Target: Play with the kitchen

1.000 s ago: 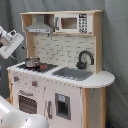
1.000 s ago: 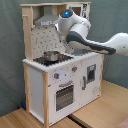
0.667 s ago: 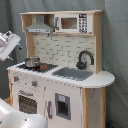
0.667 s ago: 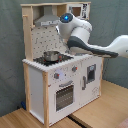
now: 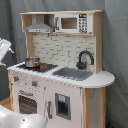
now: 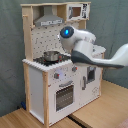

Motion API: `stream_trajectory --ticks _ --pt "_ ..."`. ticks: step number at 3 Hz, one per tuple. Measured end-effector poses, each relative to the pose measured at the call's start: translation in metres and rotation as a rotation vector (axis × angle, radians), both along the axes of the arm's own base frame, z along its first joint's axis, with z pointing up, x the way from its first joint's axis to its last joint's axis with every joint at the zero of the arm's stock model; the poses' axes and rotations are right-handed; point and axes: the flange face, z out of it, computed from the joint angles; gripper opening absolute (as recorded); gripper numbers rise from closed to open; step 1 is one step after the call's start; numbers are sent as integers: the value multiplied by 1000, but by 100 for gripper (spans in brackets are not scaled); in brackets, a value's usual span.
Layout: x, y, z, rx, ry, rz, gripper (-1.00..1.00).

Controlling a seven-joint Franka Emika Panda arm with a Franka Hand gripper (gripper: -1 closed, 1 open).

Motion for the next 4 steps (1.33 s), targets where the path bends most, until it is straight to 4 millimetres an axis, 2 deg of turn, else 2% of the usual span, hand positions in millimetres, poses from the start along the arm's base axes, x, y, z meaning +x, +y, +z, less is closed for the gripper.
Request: stream_trajectory --ticks 1,2,4 --pt "-24 8 -28 -96 -16 -11 100" --pt "-41 8 -50 -174 -25 -20 100" --pt "-69 -3 -80 -312 -54 -22 100"
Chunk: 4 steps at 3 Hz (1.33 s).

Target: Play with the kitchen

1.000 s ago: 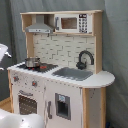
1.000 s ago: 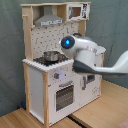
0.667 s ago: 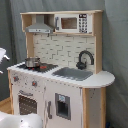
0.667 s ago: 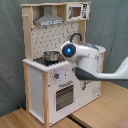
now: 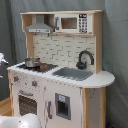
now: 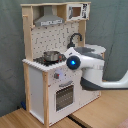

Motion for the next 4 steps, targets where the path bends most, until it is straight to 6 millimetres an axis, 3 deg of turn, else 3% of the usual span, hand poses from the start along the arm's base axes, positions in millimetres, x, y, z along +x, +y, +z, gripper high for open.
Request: stream_trajectory --ticks 4 --pt "-28 -23 -51 -227 -11 159 100"
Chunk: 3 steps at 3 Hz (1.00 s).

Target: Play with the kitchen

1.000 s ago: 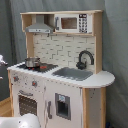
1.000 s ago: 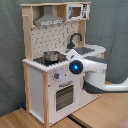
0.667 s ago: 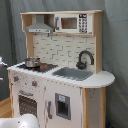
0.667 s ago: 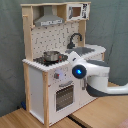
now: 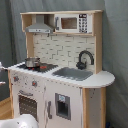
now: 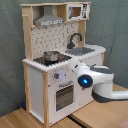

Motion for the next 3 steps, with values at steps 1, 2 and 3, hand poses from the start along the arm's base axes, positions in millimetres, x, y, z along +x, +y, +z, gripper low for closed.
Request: stream_trajectory --ticks 1,2,3 --pt "1 -7 -16 -54 9 55 100" --pt "4 -16 -30 -103 14 111 100" --pt "8 -26 -43 -141 22 165 100"
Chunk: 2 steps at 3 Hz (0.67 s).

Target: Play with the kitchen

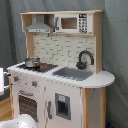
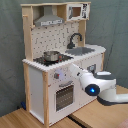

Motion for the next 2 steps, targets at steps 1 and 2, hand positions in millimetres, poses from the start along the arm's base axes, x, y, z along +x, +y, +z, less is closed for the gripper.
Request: stream_trajectory --ticks 1,2 --pt "3 -8 -12 -29 11 58 100" --pt "4 -12 -22 -57 21 121 100"
